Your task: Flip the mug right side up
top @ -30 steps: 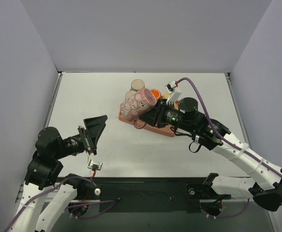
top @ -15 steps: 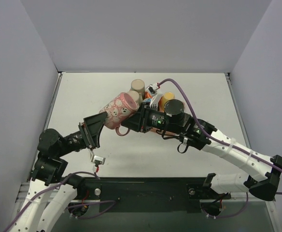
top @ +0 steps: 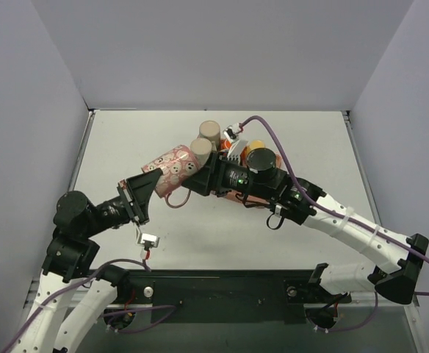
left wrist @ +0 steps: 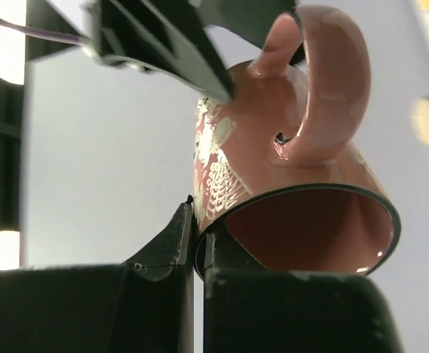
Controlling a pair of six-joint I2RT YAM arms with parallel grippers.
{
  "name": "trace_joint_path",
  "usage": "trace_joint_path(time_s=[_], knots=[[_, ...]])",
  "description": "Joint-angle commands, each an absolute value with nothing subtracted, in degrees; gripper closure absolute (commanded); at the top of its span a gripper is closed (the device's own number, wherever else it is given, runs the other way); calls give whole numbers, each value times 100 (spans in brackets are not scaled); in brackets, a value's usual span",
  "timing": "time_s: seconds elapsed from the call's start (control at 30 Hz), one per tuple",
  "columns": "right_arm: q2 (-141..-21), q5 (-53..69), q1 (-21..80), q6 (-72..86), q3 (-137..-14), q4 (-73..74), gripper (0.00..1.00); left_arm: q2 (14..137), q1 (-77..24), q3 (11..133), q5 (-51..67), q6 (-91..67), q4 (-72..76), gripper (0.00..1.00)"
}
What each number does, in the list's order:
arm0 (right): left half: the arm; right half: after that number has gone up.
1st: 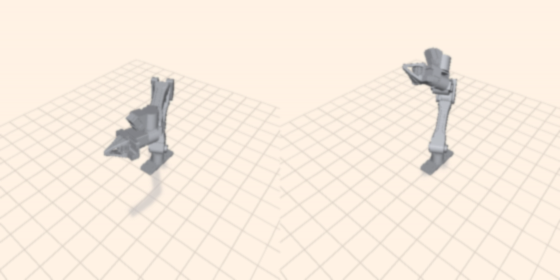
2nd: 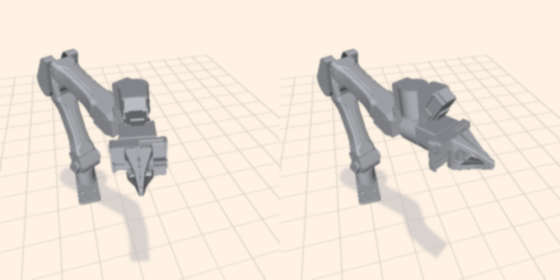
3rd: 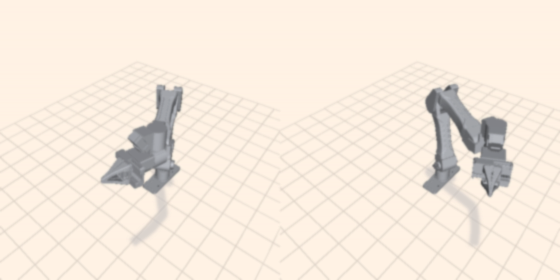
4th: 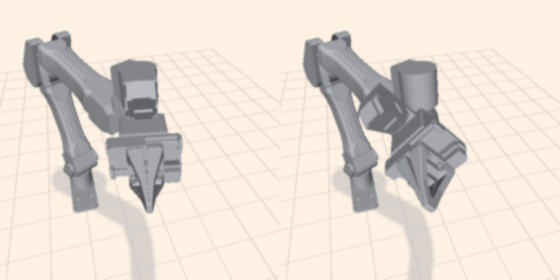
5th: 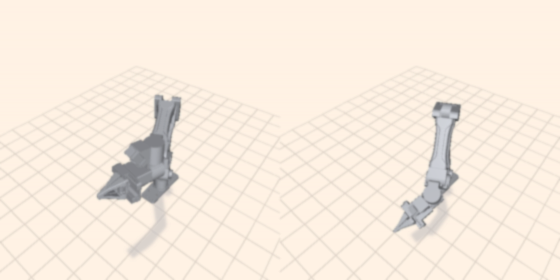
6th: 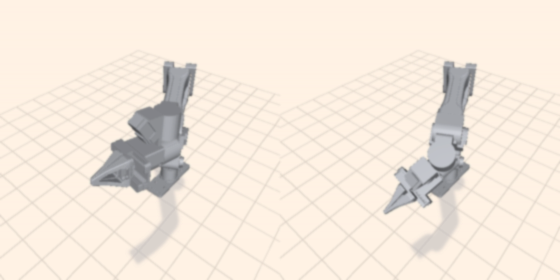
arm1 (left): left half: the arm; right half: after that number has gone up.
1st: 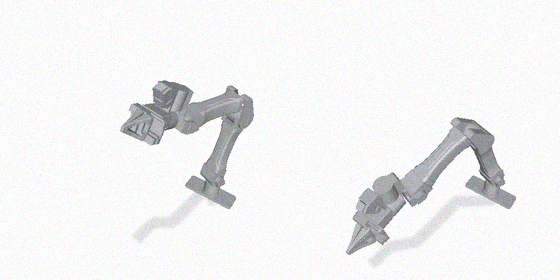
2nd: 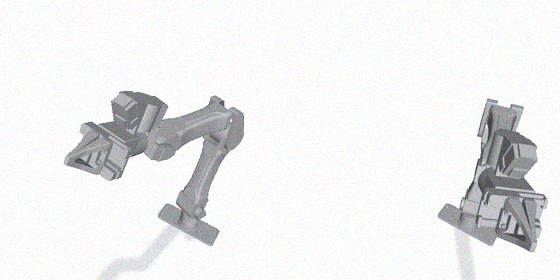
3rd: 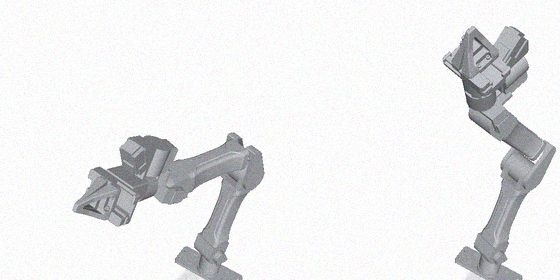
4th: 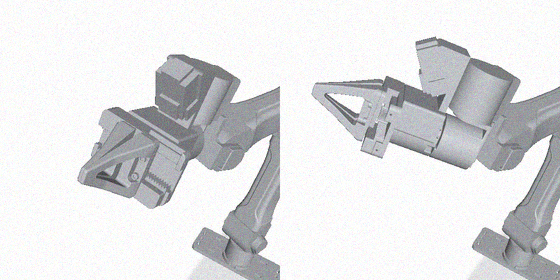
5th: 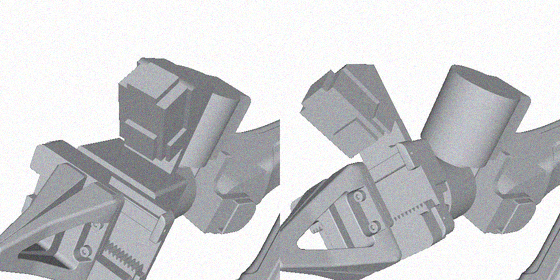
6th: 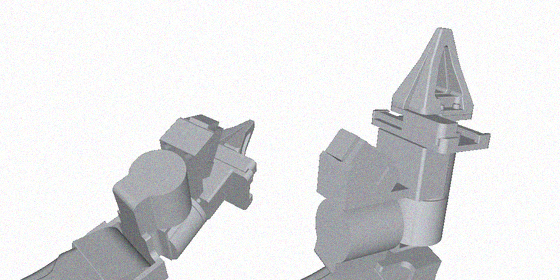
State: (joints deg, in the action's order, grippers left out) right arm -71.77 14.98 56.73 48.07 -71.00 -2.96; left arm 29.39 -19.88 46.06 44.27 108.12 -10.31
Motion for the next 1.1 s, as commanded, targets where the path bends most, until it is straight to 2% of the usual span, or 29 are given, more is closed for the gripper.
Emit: trace_joint_path(time_s=[0.0,0.07,0.17,0.3,0.43,0.6,0.77,1.07], knots=[[-6655,547,5274,4193,-7033,-476,45,3348,-1986,5369,2889,10522,-3248,100],[-6409,170,5081,3939,-6857,-178,28,3690,-1986,5668,1870,9942,-3688,100],[-6092,-734,4852,3308,-6768,543,26,4461,-1995,6299,635,8356,-4129,100],[-5889,-1728,4816,2577,-6627,1335,25,5886,-1890,7451,-903,6518,-5874,100],[-5705,-2012,4764,2347,-6320,1450,24,7170,-1302,8348,-748,4997,-7020,100],[-5581,-1960,4755,2215,-5994,1450,24,8680,513,9139,-2,3650,-7523,100],[-5686,-1846,4720,2004,-5871,1407,23,9527,1966,9439,693,3349,-7550,100],[-6196,-1670,4667,1767,-5766,1152,23,10116,2856,9115,598,3796,-7015,100]])
